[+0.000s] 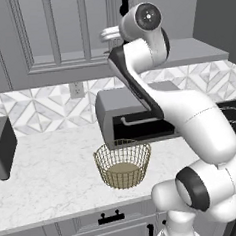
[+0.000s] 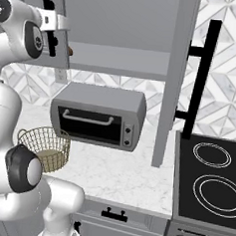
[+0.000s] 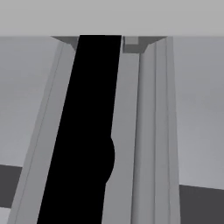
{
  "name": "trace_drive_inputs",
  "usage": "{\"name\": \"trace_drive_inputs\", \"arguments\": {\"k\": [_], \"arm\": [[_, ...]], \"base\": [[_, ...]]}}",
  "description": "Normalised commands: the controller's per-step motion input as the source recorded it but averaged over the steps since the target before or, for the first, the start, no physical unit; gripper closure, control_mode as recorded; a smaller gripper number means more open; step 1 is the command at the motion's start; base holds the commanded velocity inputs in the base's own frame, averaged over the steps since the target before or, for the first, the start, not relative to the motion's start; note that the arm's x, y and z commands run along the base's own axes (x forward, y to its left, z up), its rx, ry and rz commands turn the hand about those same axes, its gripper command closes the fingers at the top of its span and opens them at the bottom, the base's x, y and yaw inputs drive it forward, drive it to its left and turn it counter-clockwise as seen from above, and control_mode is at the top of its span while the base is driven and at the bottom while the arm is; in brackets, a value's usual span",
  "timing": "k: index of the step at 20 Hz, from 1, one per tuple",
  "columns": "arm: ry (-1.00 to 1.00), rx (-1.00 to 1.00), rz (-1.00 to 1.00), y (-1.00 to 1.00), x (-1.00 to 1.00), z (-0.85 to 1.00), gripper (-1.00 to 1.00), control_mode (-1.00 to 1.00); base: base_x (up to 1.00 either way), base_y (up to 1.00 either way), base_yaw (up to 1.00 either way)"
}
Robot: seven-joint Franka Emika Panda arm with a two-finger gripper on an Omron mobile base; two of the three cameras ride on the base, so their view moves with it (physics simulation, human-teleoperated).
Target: Open the cabinet, pick up the bread from the cabinet and place it in the basket. Then move the basket to the dining counter.
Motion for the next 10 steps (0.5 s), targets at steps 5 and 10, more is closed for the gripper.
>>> {"name": "trace_drive_inputs", "arguments": {"k": [5, 10], "arm": [[-0.02, 0.0, -0.09, 0.23, -0.65, 0.04, 1.0, -1.0], [0.0, 0.0, -0.1, 0.3, -1.0, 0.21, 1.0, -1.0]], "base": [[0.0, 0.0, 0.0], [0.0, 0.0, 0.0]]}}
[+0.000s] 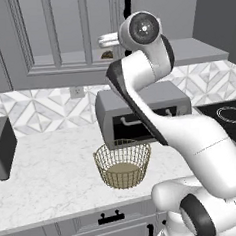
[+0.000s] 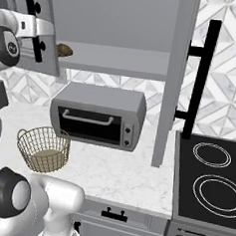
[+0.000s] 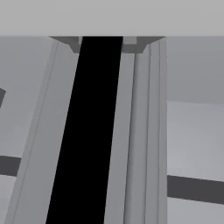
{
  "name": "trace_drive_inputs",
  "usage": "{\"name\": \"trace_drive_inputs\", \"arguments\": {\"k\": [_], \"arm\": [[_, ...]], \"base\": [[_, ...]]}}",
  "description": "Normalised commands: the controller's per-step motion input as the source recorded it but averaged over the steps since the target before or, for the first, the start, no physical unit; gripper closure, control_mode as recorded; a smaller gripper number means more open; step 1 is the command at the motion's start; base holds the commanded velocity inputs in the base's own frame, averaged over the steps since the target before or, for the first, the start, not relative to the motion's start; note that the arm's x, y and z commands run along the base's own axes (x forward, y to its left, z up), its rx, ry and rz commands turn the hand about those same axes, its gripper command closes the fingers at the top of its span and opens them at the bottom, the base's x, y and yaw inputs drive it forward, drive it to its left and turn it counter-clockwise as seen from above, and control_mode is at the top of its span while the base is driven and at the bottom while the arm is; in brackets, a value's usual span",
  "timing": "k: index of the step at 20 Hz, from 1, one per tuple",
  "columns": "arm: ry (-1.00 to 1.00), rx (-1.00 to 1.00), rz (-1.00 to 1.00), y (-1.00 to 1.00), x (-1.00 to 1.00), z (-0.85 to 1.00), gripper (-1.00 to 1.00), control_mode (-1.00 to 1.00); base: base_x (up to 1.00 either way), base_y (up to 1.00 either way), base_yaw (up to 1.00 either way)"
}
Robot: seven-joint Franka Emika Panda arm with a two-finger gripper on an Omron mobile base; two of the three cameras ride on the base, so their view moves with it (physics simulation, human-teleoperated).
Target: Open the cabinet, pick up the bread from the cabinet and place it in the basket. Then move the basket to the dining counter.
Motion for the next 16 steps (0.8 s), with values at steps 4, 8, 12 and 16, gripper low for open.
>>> {"name": "trace_drive_inputs", "arguments": {"k": [4, 8, 12, 16], "arm": [[0.0, 0.0, -0.12, 0.47, -1.0, 0.17, 1.0, -1.0], [0.0, 0.0, -0.12, 0.84, -1.0, 0.08, 1.0, -1.0], [0.0, 0.0, -0.08, 1.0, -1.0, 0.0, 1.0, -1.0], [0.0, 0.01, -0.06, 1.0, -1.0, 0.0, 1.0, -1.0]], "base": [[0.0, 0.0, 0.0], [0.0, 0.0, 0.0], [0.0, 0.0, 0.0], [0.0, 0.0, 0.0]]}}
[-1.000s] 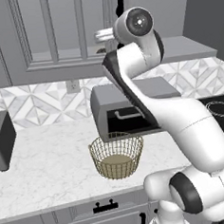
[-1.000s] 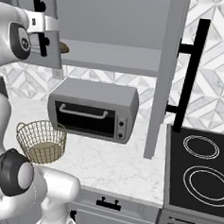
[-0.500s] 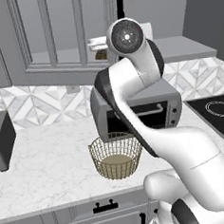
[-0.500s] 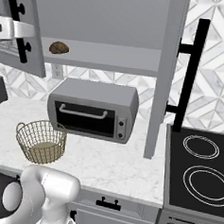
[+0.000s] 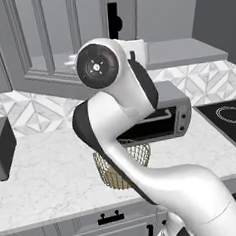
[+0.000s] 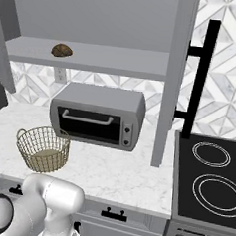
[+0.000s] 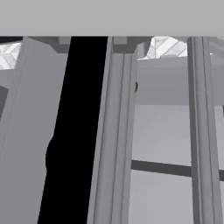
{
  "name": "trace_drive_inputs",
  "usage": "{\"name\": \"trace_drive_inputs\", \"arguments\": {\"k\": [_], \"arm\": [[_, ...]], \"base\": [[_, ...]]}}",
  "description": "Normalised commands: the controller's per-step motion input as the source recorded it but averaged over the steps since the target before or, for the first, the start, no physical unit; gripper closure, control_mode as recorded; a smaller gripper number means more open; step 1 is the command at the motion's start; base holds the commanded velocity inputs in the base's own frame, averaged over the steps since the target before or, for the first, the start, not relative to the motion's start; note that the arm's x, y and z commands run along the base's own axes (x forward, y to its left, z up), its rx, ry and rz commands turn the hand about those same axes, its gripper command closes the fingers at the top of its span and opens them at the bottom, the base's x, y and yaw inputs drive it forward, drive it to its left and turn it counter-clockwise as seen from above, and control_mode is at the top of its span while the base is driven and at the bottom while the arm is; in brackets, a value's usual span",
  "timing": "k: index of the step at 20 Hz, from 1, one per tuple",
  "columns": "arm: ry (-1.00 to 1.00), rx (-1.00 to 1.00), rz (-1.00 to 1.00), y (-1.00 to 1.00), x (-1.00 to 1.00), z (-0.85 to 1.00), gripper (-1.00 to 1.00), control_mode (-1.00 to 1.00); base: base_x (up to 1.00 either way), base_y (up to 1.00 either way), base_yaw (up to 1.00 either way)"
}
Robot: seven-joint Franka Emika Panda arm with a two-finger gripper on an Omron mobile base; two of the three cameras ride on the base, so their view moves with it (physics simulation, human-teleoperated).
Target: Open the cabinet, pick up the bread from the cabinet and place it in the basket. Then move the basket to the dining counter.
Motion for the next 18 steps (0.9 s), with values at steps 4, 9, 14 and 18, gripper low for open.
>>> {"name": "trace_drive_inputs", "arguments": {"k": [4, 9, 14, 18], "arm": [[0.0, 0.02, 0.0, 1.0, -0.97, -0.04, 1.0, -1.0], [0.01, 0.12, 0.02, 0.36, -0.18, -0.67, -1.0, -1.0], [0.08, 0.34, 0.05, 0.01, -0.06, -0.52, -1.0, -1.0], [0.06, 0.32, 0.11, -0.24, -0.54, 0.04, -1.0, -1.0]], "base": [[0.0, 0.0, 0.0], [0.0, 0.0, 0.0], [0.0, 0.0, 0.0], [0.0, 0.0, 0.0]]}}
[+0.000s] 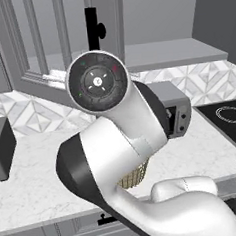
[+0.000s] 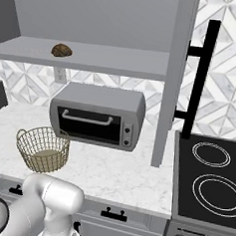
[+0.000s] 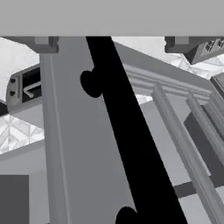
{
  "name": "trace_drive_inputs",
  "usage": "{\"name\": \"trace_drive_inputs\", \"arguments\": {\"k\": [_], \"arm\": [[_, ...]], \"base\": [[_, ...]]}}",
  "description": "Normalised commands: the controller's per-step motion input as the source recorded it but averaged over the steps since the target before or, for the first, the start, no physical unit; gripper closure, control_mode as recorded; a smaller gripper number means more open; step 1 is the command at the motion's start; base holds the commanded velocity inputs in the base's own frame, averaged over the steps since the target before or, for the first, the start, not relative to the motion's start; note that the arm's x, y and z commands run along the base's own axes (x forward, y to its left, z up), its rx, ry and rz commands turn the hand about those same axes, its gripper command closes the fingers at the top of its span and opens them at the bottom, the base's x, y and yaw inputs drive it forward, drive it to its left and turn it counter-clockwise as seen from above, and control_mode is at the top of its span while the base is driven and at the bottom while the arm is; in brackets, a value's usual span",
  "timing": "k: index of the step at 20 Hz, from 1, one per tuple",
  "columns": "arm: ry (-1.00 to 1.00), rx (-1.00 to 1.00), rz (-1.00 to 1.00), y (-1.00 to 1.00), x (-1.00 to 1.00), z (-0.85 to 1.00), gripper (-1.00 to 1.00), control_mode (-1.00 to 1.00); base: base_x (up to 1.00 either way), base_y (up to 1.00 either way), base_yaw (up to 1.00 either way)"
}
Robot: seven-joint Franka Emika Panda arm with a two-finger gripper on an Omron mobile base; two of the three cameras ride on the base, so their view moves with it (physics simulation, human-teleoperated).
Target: Open the cabinet, pick up the bread from the cabinet and place it in the basket. Then move the basket to the dining counter.
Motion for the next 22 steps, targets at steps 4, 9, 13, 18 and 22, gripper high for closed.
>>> {"name": "trace_drive_inputs", "arguments": {"k": [4, 9, 13, 18, 22], "arm": [[0.11, 0.35, 0.11, -0.44, -0.7, 0.29, -1.0, -1.0], [0.2, 0.27, 0.05, -0.97, 0.06, 0.33, -1.0, -1.0], [0.25, 0.18, 0.04, -1.0, 0.16, 0.2, -1.0, -1.0], [0.13, 0.27, 0.1, -0.67, 0.29, -0.3, -1.0, -1.0], [0.13, 0.38, 0.02, -0.07, 0.94, -0.43, -1.0, -1.0]], "base": [[0.0, 0.0, 0.0], [0.0, 0.0, 0.0], [0.0, 0.0, 0.0], [0.0, 0.0, 0.0], [0.0, 0.0, 0.0]]}}
